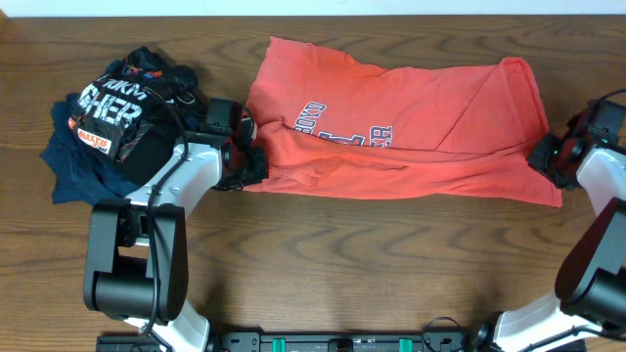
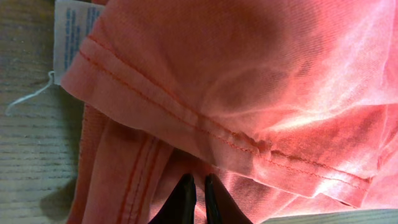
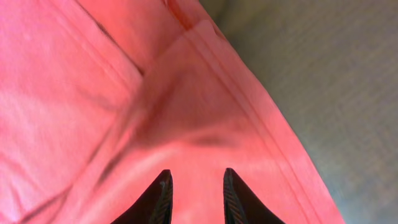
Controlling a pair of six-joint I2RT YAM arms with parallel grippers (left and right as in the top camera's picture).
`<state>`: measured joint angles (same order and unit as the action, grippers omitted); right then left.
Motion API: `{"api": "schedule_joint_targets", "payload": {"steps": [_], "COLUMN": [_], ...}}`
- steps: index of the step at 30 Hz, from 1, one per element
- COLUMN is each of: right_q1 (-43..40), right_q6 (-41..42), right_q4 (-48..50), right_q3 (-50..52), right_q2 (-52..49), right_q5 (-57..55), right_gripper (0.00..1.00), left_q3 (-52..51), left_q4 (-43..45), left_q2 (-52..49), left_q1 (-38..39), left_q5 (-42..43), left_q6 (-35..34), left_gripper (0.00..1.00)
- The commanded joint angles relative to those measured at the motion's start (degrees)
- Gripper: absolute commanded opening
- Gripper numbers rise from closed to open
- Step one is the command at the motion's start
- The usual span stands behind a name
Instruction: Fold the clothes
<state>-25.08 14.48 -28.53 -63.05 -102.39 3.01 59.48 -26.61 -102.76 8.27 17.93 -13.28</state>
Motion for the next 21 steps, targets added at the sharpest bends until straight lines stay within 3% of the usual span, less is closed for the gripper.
{"api": "schedule_joint_targets", "payload": {"steps": [1, 12, 21], "right_q1": [-0.4, 0.0, 0.0], "right_q6": [-1.8, -11.2, -11.1], "right_q4": [-2.2, 1.8, -5.0], "right_q3": [-0.5, 3.1, 3.2], "right_q2": [1.5, -5.2, -8.2], "right_q5": [-0.2, 4.6, 2.5], "right_gripper": [0.26, 0.16, 0.32], "left_q3": [-0.5, -0.6, -0.6], "left_q4": [-0.2, 1.0, -1.0], "left_q2": [-0.3, -0.3, -0.5], "left_q1": [-0.2, -0.2, -0.2], "left_q5": [-0.7, -1.1, -2.4], "left_q6": [0.5, 0.5, 0.5], "left_gripper": [0.10, 0.11, 0.11]}}
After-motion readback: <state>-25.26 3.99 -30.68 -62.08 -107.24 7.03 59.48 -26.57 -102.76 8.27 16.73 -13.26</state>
